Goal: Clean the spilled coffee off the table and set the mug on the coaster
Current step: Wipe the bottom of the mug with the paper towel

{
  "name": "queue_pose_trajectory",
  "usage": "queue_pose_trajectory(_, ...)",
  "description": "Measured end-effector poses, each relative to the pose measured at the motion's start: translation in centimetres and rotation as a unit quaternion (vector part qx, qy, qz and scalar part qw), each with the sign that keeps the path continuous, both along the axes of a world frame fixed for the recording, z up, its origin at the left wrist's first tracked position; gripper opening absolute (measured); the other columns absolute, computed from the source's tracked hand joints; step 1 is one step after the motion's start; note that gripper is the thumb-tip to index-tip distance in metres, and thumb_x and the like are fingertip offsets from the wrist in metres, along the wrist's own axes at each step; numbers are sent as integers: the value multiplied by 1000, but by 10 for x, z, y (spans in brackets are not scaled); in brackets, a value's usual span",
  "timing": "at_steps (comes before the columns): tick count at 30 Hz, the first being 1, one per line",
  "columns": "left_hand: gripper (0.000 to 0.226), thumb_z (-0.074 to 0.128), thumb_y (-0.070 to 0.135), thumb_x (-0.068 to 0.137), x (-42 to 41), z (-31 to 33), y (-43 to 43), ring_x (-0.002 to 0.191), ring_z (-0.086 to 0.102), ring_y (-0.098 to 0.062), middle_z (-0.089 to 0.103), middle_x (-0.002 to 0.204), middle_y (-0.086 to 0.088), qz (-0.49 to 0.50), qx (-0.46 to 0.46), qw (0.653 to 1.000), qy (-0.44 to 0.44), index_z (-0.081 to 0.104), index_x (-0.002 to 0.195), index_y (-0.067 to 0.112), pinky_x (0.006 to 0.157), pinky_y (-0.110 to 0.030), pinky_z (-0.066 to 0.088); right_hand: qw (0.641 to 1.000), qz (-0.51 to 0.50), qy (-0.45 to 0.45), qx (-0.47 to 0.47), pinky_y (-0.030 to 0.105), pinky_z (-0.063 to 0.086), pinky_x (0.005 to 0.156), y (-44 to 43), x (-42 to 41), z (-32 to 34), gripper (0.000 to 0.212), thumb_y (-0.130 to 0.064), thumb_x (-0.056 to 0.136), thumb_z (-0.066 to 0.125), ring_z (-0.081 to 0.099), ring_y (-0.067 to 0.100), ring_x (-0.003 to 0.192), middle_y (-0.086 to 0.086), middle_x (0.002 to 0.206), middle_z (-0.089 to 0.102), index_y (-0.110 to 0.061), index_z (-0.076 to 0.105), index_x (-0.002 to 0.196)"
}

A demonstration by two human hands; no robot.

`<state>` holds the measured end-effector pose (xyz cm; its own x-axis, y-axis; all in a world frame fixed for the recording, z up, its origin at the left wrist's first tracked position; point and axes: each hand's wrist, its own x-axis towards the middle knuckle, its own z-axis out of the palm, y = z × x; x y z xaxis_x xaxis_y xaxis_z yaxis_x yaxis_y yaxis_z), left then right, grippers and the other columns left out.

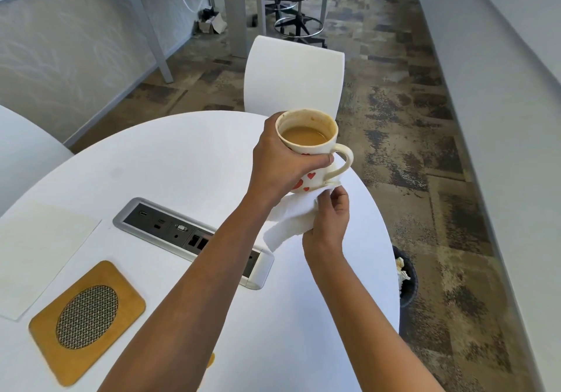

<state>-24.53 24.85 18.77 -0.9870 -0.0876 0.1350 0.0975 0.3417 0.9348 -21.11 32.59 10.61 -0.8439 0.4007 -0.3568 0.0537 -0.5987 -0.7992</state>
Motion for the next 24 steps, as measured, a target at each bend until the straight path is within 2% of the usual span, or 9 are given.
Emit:
queue_pose_trajectory(2,83,88,35,55,2,-1,2,102,52,-6,53,115,15,-6,3,1000,-2,43,124,30,77,-13,44,998,30,-7,-60,31,55,75,1,-3,2,9,-11,93,55,66,19,85,3,93,70,-15,61,99)
queue_pose_trajectory(3,82,88,34,56,3,-2,3,102,52,-6,54,115,14,-7,5,1000,-3,43,124,30,76,-13,44,996,42,-4,-83,26,57,65,0,-3,2,10,-9,93,54,69,16,76,-1,83,73,-15,61,97)
queue_pose_trajectory(4,82,88,33,56,3,-2,4,103,53,-7,55,117,12,-7,7,1000,-4,43,125,29,76,-13,44,994,54,1,-91,22,56,56,-1,-2,2,10,-8,92,54,70,11,67,-5,74,74,-14,61,94)
queue_pose_trajectory(6,82,88,31,57,2,-2,6,105,53,-8,56,122,9,-10,8,1000,-4,43,126,27,78,-14,44,994,68,0,-81,17,53,49,-4,2,0,15,-5,93,51,68,4,57,-9,63,72,-15,61,89)
queue_pose_trajectory(11,83,88,30,56,0,-1,4,105,53,-9,54,117,12,-17,7,1000,-1,43,126,27,79,-19,46,993,55,-10,-100,19,51,53,0,13,-11,23,-13,93,54,62,7,58,-10,64,67,-25,69,80)
queue_pose_trajectory(15,84,88,34,55,4,-1,6,102,51,-6,52,114,15,-22,-10,1000,4,42,125,30,74,-12,42,993,26,4,-115,18,53,52,5,9,-8,16,-10,91,58,67,5,58,-10,68,72,-22,69,88)
queue_pose_trajectory(18,86,88,36,56,6,-1,9,103,50,-5,53,121,12,-25,-24,999,1,41,127,30,74,-8,39,992,22,7,-125,21,55,58,5,2,-5,16,-8,89,59,67,9,63,-7,71,73,-21,68,90)
queue_pose_trajectory(24,85,87,36,58,10,0,11,102,48,-5,53,127,9,-23,-31,999,2,39,129,29,74,-6,36,985,28,28,-166,22,56,55,-2,-10,-3,19,-10,92,53,68,12,59,-4,63,71,-17,67,82)
